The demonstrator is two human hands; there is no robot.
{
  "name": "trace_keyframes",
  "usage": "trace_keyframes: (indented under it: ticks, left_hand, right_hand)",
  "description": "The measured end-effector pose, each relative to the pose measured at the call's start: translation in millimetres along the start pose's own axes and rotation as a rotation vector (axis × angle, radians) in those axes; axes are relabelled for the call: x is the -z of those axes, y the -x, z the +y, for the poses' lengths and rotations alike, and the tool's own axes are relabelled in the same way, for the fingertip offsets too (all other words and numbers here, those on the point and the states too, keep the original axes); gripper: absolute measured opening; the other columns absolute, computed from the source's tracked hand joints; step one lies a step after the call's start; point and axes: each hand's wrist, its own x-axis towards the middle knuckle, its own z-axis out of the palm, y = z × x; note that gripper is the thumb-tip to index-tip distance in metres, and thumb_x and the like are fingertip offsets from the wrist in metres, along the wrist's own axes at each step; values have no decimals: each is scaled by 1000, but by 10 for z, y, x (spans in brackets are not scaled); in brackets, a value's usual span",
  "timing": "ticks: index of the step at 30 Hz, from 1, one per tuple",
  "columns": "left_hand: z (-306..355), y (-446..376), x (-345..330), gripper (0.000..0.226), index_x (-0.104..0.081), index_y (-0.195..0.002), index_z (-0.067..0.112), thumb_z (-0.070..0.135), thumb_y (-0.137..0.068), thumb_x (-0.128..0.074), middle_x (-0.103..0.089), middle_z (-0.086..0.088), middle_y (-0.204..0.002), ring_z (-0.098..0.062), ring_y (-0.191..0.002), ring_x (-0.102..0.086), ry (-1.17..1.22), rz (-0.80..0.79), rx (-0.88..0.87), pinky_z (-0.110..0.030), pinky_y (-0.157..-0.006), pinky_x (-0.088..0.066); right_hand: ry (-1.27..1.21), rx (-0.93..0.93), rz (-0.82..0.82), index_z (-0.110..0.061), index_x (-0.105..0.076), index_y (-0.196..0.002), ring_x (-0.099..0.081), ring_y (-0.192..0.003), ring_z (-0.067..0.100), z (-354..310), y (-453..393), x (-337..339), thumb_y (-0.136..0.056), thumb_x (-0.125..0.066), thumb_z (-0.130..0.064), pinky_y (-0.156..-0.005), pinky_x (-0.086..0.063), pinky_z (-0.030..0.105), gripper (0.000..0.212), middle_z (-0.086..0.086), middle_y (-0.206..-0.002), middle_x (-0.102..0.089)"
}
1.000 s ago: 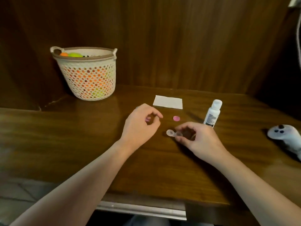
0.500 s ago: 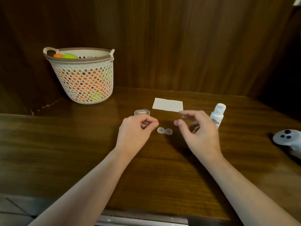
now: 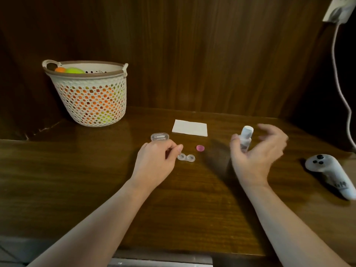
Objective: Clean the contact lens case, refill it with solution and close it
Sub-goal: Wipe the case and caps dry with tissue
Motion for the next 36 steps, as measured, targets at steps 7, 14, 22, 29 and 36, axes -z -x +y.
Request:
trace_keyframes:
  ticks: [7,14,22,29,36]
  left_hand:
    - [23,-23,-25,36,-72,-82,27,43,-108,-54,-67,13,-87,-3,-86,-61,-131,90,-12,-44,-99,-57]
    - [-72,-98,-107,4,-65,-106,36,35,-102,-63,-61,17,-109,-4,-100,-57,-129,163,-6,-26,-91,-50]
    - [-368,-591,-202,16,-68,-117,31,33,-104,-58,-67,8,-120,-12,-113,-54,-281,265,114,-32,-94,-37]
    - [-452,-851,-307,19,-67,-118,35,32,-106,-53,-67,10,-123,-12,-119,-54,-302,203,112,-36,-103,-37]
    - [-473,-878,-276,20,-64,-122,38,31,-105,-58,-65,14,-126,-10,-125,-51,-231,139,183,-39,-111,-32]
  right_hand:
    - [-12,115,-668,-29,-66,-122,-62,-112,7,-546,-59,-754,-99,-73,-27,-93,-61,31,23,-12,-120,-66]
    - [181,16,-1120,-27,-70,-132,-64,-126,22,-495,-444,-1480,-98,-78,-35,-101,-58,38,37,-2,-138,-68]
    - [141,22,-1102,-31,-85,-97,-69,-95,9,-212,-505,-1761,-90,-86,-37,-76,-51,24,9,-10,-99,-78]
    - [14,-159,-1014,-27,-84,-93,-59,-93,2,-39,-423,-1812,-93,-84,-37,-66,-40,12,10,-13,-95,-72]
    - [1,-78,-866,-27,-71,-102,-65,-98,13,-91,-405,-1831,-106,-65,-30,-74,-53,27,7,-9,-101,-70]
